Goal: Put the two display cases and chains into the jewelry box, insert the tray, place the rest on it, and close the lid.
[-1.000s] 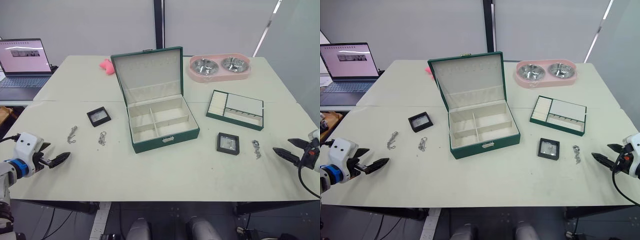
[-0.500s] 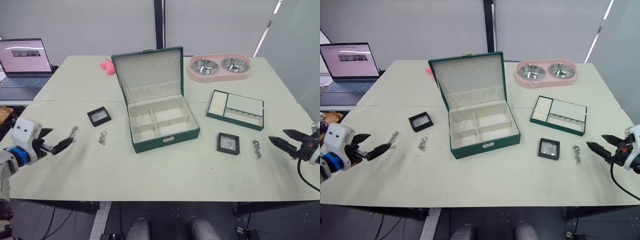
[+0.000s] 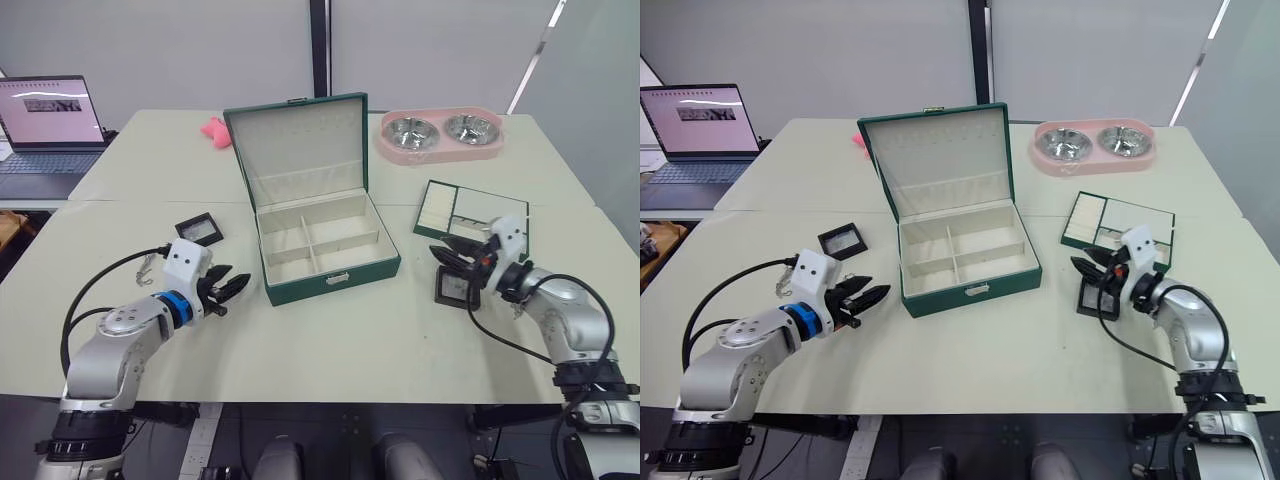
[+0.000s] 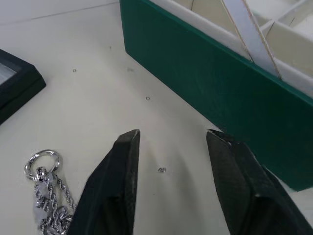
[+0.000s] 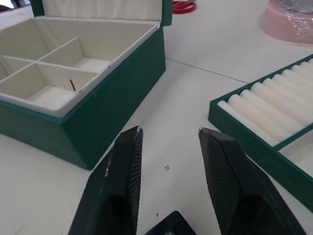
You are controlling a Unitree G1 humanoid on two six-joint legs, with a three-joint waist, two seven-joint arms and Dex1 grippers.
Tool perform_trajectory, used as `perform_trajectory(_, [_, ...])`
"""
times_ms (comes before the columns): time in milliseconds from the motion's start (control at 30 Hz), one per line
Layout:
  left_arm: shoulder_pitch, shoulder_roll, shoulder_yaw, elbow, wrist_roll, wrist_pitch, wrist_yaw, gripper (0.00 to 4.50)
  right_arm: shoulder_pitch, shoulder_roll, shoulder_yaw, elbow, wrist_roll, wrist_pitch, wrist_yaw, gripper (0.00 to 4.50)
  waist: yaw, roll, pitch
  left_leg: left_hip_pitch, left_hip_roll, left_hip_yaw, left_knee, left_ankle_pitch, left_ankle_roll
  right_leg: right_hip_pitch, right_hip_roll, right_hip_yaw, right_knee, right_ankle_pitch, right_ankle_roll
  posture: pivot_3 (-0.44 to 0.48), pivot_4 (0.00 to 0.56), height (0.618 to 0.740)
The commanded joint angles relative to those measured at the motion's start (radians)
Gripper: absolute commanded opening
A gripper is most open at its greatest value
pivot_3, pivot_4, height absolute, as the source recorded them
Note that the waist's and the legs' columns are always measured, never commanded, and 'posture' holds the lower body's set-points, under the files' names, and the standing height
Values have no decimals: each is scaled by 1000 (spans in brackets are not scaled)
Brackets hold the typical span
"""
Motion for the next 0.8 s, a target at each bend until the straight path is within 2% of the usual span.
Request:
perform_trajectory(33, [-10,-19,-14,-29,14,-1,16,832,-38,20,52,15,-50,-50,11,897,0,0,0,0,0,0,0,0,0,0,0,0,0,0,0,0,150,740])
perform_trajectory(100, [-10,-32,-32,-37,18,2,15,153,-45,36,79,23,-66,-63,17,407,0,0,0,0,0,0,0,0,0,0,0,0,0,0,0,0,150,740])
perform_trajectory(167, [-18,-42,-50,-36,23,1,15,0,-62,60,90,25,-63,-60,20,7,0,0,0,0,0,0,0,0,0,0,0,0,0,0,0,0,150,740])
perform_trajectory(533, [-92,-103,-130,23,67,-31,-7,0,4,59,131,-109,-4,46,137,7,3,0,0,0,0,0,0,0,0,0,0,-1,0,0,0,0,150,740])
perform_trajectory(800, [-135,-149,-156,67,107,-50,-26,0,58,54,137,-189,8,101,140,7,7,0,0,0,-1,-1,0,0,0,1,0,-1,0,0,0,0,150,740])
